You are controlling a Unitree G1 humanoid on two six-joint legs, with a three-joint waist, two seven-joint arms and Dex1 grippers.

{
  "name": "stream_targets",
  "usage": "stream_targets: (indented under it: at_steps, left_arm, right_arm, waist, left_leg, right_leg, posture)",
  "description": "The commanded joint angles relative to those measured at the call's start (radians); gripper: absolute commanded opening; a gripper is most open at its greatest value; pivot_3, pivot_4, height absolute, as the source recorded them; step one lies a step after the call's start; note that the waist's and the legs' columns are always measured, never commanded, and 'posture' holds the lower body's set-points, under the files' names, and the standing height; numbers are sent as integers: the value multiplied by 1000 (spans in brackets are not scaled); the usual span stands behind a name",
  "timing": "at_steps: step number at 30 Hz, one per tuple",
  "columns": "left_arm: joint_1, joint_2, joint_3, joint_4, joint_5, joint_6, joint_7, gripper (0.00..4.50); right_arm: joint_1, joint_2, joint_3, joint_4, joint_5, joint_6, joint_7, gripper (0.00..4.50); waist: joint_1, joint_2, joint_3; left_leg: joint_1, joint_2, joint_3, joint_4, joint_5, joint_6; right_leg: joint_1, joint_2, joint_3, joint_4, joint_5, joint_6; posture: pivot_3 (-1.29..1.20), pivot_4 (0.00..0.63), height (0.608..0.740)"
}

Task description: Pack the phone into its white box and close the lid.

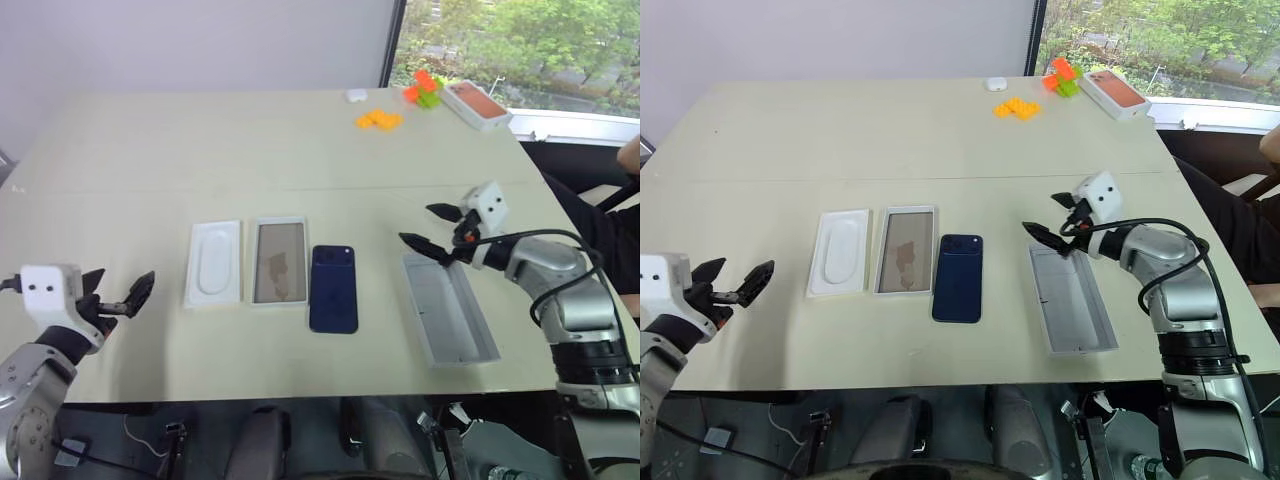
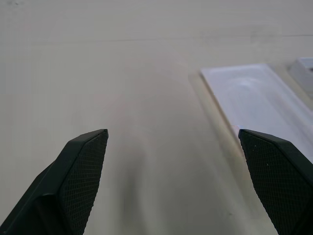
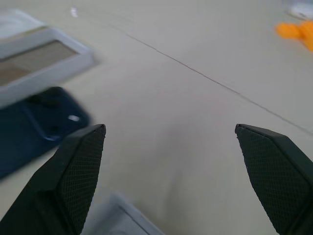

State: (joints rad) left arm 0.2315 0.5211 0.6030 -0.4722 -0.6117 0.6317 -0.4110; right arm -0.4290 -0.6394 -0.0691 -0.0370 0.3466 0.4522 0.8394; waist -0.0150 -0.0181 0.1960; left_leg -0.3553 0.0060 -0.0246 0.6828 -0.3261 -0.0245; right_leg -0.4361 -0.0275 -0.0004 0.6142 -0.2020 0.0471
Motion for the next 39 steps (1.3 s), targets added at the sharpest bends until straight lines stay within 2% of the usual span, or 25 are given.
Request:
stream_targets:
  at_steps: [1,4,6,9,14,22,33,36,39]
  left_arm:
    - [3,14,13,-47,-75,39,-21,4500]
    - [-9,31,18,-55,-164,112,-30,4500]
    - [-57,42,24,-35,-244,203,21,4500]
    - [-133,60,-12,-6,-254,304,111,4500]
    - [-281,16,-1,84,-330,486,294,4500]
    - [-406,-9,0,164,-470,753,416,4500]
    - [-511,-95,60,244,-484,912,511,4500]
    - [-523,-112,71,238,-482,937,513,3753]
    - [-526,-117,83,234,-474,953,507,2331]
  right_arm:
    - [-9,-8,4,-96,36,26,19,4437]
    - [0,-6,42,-161,41,36,41,4437]
    - [4,-6,86,-223,45,42,66,4437]
    - [12,-13,138,-301,47,45,97,4437]
    - [24,-5,190,-380,45,49,105,4437]
    - [43,-9,217,-440,48,63,106,4437]
    - [35,3,232,-436,43,65,94,4437]
    - [33,6,237,-438,44,66,90,4500]
    - [33,9,240,-443,47,70,86,4500]
  waist:
    - [1,0,0]
    - [2,0,0]
    - [2,0,0]
    - [2,0,0]
    - [2,-1,0]
    - [2,-2,-1]
    - [5,-1,-1]
    - [5,-1,-1]
    - [5,-1,-1]
  left_leg:
    - [0,0,0,0,0,0]
    - [0,0,0,0,0,0]
    - [0,0,0,0,0,0]
    - [0,0,-1,0,0,0]
    - [0,-1,-1,0,0,0]
    - [0,-1,-2,0,0,0]
    - [2,-7,-3,0,1,-1]
    - [2,-7,-3,1,1,-2]
    - [2,-8,-3,1,1,-2]
  right_leg:
    - [0,0,0,0,0,0]
    - [0,0,0,0,0,0]
    - [0,0,0,0,0,0]
    - [0,1,-1,0,0,1]
    - [0,0,-1,1,2,3]
    - [0,0,-1,1,2,3]
    - [2,-3,-1,2,2,3]
    - [2,-4,-1,2,2,3]
    - [2,-4,0,2,2,3]
  posture:
    - [0,150,740]
    - [0,150,740]
    - [0,150,740]
    - [0,150,740]
    - [0,150,740]
    - [0,150,740]
    - [0,150,740]
    - [0,150,740]
    - [0,150,740]
